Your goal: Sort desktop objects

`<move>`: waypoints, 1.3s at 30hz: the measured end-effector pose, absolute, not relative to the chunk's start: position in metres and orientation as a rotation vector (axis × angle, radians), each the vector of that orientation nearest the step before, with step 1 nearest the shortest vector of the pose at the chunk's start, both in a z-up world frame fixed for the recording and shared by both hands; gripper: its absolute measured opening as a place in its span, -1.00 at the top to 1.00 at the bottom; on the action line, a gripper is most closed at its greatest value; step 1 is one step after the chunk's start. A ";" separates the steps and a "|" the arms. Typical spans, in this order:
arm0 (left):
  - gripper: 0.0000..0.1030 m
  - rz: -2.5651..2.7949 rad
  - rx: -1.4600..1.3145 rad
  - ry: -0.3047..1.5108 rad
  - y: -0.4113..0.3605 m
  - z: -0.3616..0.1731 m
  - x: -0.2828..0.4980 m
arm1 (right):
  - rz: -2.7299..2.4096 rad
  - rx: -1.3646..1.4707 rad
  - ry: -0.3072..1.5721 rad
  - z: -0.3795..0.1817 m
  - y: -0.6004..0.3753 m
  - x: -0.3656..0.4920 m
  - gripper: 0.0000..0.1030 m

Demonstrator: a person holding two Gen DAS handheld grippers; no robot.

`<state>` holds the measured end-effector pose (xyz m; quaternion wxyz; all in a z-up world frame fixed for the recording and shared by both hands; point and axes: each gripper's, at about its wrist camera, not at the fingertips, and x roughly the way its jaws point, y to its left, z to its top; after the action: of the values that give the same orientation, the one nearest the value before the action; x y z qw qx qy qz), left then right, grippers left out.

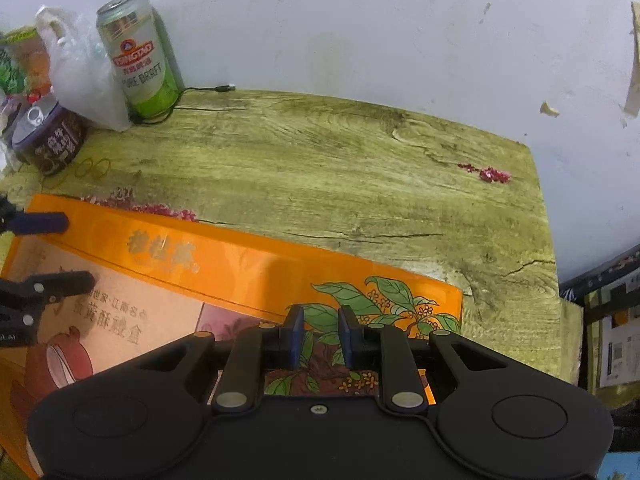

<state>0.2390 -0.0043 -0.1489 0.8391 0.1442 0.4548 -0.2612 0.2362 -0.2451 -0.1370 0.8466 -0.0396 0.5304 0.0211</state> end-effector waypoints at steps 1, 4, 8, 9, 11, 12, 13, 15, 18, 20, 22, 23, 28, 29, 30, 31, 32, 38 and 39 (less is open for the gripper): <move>-0.22 -0.548 0.303 0.963 -0.005 -0.148 0.239 | 0.047 -0.087 1.114 -0.137 -0.245 0.236 0.64; -0.19 -0.525 0.297 0.968 -0.003 -0.143 0.237 | 0.050 -0.065 1.106 -0.133 -0.247 0.233 0.64; -0.19 -0.521 0.323 0.944 0.000 -0.130 0.218 | 0.083 -0.045 1.072 -0.121 -0.244 0.220 0.64; -0.19 -0.523 0.326 0.941 0.001 -0.127 0.213 | 0.091 -0.048 1.067 -0.119 -0.242 0.217 0.64; -0.19 -0.528 0.325 0.941 0.002 -0.123 0.202 | 0.113 -0.043 1.067 -0.117 -0.239 0.208 0.64; -0.19 -0.529 0.324 0.943 0.002 -0.122 0.197 | 0.126 -0.040 1.069 -0.117 -0.237 0.204 0.64; -0.19 -0.530 0.322 0.945 0.002 -0.122 0.191 | 0.139 -0.041 1.070 -0.117 -0.234 0.199 0.64; -0.19 -0.535 0.318 0.952 0.000 -0.122 0.182 | 0.162 -0.054 1.071 -0.117 -0.228 0.189 0.64; -0.19 -0.542 0.321 0.963 -0.005 -0.125 0.169 | 0.191 -0.085 1.074 -0.116 -0.217 0.175 0.64; -0.19 -0.545 0.321 0.975 -0.009 -0.130 0.161 | 0.206 -0.106 1.083 -0.117 -0.211 0.169 0.64; -0.17 -0.545 0.328 0.997 -0.013 -0.136 0.155 | 0.217 -0.123 1.096 -0.120 -0.206 0.166 0.64; -0.16 -0.543 0.332 1.001 -0.015 -0.138 0.152 | 0.222 -0.132 1.102 -0.121 -0.204 0.164 0.64; -0.17 -0.535 0.312 1.001 -0.013 -0.140 0.149 | 0.235 -0.172 1.132 -0.129 -0.193 0.160 0.64; -0.18 -0.534 0.307 1.004 -0.013 -0.141 0.149 | 0.234 -0.173 1.141 -0.132 -0.193 0.160 0.63; -0.18 -0.533 0.310 1.006 -0.014 -0.141 0.149 | 0.234 -0.177 1.142 -0.133 -0.192 0.159 0.62; -0.19 -0.531 0.315 1.005 -0.015 -0.141 0.149 | 0.234 -0.181 1.141 -0.133 -0.192 0.159 0.62; -0.20 -0.530 0.321 1.002 -0.016 -0.142 0.148 | 0.233 -0.182 1.142 -0.133 -0.192 0.158 0.62; -0.24 -0.525 0.307 0.994 -0.016 -0.142 0.147 | 0.229 -0.187 1.148 -0.132 -0.190 0.158 0.62; -0.25 -0.524 0.306 0.991 -0.016 -0.143 0.146 | 0.228 -0.188 1.148 -0.132 -0.190 0.158 0.62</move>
<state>0.1462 -0.0156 -0.1426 0.8359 0.1446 0.4680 -0.2474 0.1578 -0.1903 -0.1321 0.8293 -0.0888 0.5412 0.1074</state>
